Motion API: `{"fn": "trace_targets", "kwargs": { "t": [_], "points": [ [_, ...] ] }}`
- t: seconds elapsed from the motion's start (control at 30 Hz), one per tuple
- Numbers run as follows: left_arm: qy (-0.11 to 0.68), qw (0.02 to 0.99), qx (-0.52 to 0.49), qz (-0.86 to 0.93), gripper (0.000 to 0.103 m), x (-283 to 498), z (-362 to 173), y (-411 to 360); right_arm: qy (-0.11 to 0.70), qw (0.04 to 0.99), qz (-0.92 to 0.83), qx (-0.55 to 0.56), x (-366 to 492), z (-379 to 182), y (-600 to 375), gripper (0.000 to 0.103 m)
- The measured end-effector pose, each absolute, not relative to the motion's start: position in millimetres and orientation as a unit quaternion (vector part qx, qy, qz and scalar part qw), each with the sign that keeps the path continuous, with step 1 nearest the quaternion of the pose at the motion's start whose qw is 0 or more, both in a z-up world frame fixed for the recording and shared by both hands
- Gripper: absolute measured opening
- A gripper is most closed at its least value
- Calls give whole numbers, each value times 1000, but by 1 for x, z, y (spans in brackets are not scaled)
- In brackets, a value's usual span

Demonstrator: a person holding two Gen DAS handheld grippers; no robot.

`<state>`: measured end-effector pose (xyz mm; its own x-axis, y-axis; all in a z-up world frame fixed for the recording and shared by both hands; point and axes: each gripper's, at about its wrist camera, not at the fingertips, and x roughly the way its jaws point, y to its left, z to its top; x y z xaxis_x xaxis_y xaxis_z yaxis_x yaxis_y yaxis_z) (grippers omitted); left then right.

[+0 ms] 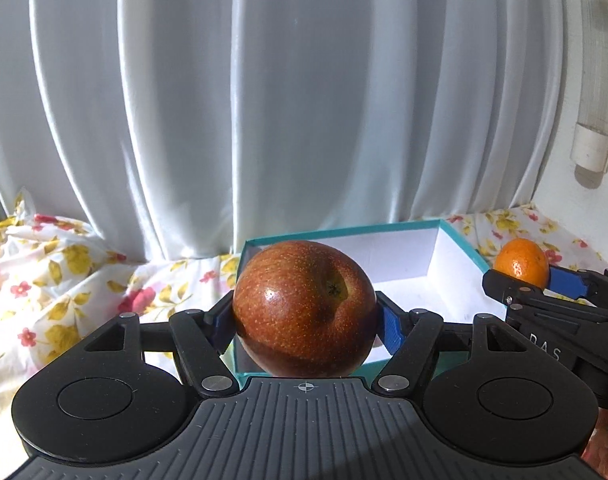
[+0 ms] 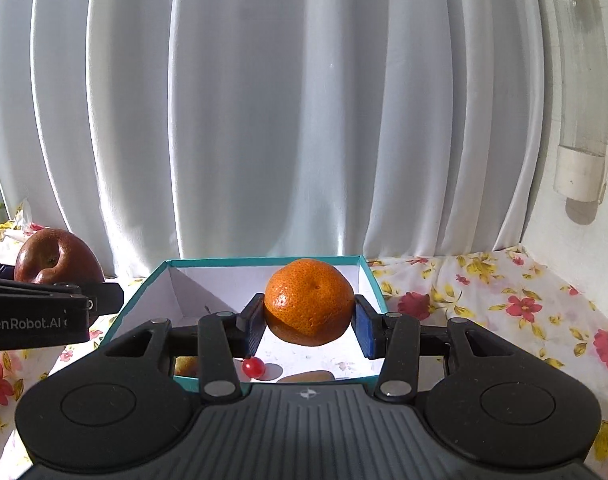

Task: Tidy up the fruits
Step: 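Lift the apple and tangerine and carry both over the teal box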

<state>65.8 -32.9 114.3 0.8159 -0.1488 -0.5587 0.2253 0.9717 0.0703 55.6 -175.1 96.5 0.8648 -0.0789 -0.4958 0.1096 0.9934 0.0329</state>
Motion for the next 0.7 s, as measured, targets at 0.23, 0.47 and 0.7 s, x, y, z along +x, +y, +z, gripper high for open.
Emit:
{"fn": "trace_targets", "kwargs": {
  "t": [0.23, 0.47, 0.7],
  "points": [
    [314, 943, 67, -89, 74, 76, 96, -30, 270, 961, -47, 29, 62, 84, -171, 45],
    [332, 938, 68, -80, 74, 87, 84, -25, 278, 959, -52, 22, 68, 74, -170, 45],
    [344, 934, 66, -76, 74, 99, 74, -22, 286, 956, -58, 14, 75, 62, -170, 45]
  ]
}}
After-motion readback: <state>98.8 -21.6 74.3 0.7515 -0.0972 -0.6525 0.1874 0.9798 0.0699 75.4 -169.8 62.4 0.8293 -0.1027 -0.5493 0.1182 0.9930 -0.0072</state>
